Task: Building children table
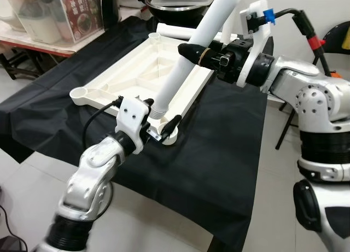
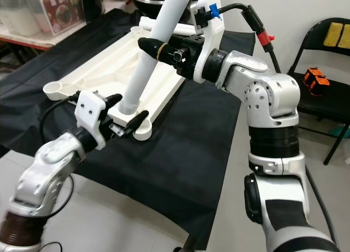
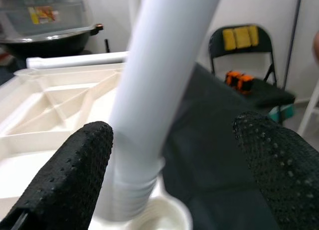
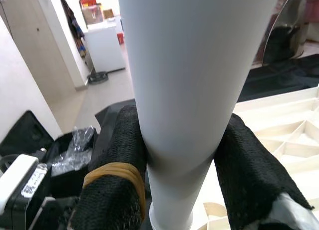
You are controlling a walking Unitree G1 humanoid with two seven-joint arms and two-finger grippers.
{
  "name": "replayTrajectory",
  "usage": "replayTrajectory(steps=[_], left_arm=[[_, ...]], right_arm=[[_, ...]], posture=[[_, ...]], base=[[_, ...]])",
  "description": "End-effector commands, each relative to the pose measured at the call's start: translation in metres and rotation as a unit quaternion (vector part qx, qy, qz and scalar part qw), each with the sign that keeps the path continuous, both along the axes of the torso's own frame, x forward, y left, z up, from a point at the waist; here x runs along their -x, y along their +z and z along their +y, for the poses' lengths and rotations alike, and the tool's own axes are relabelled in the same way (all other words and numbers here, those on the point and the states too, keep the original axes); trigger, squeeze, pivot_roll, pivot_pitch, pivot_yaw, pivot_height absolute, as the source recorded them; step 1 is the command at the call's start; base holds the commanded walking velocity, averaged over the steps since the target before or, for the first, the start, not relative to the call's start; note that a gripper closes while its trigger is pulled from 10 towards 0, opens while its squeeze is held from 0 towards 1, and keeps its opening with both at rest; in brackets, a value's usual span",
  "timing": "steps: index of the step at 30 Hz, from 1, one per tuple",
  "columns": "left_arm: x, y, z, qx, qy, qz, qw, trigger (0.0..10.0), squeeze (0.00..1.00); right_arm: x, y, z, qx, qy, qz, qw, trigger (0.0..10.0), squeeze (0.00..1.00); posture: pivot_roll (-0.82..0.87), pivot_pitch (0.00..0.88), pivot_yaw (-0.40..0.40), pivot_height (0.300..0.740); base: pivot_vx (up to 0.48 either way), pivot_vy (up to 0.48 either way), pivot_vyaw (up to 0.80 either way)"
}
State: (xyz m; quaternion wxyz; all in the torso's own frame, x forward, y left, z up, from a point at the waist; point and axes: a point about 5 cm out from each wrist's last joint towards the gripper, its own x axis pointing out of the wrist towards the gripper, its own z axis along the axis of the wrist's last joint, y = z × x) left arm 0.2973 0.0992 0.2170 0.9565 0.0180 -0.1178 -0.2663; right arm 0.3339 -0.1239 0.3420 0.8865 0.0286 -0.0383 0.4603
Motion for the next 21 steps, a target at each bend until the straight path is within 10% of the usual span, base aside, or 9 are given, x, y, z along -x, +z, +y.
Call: replayTrajectory(steps=[1, 20, 21], left_arm=[[-0.003, -0.002, 0.0, 0.004, 0.017, 0.008, 1.0, 10.0, 0.0], [-0.006, 0.015, -0.01, 0.017, 0.071, -0.067, 0.995, 10.0, 0.0], [-0.006, 0.018, -0.007, 0.011, 0.081, -0.082, 0.993, 10.0, 0.65]], right_arm=[[0.001, 0.003, 0.004, 0.005, 0.005, 0.0, 1.0, 10.0, 0.0], [-0.002, 0.002, 0.01, -0.002, 0.006, 0.011, 1.0, 10.0, 0.0], [-0.002, 0.003, 0.01, -0.001, 0.003, 0.01, 1.0, 10.0, 0.0]], posture=[[-0.03, 0.096, -0.019, 0.74], [-0.04, 0.093, -0.02, 0.74], [-0.04, 0.094, -0.021, 0.74]], base=[[0.0, 0.0, 0.0], [0.0, 0.0, 0.0], [0.0, 0.0, 0.0]])
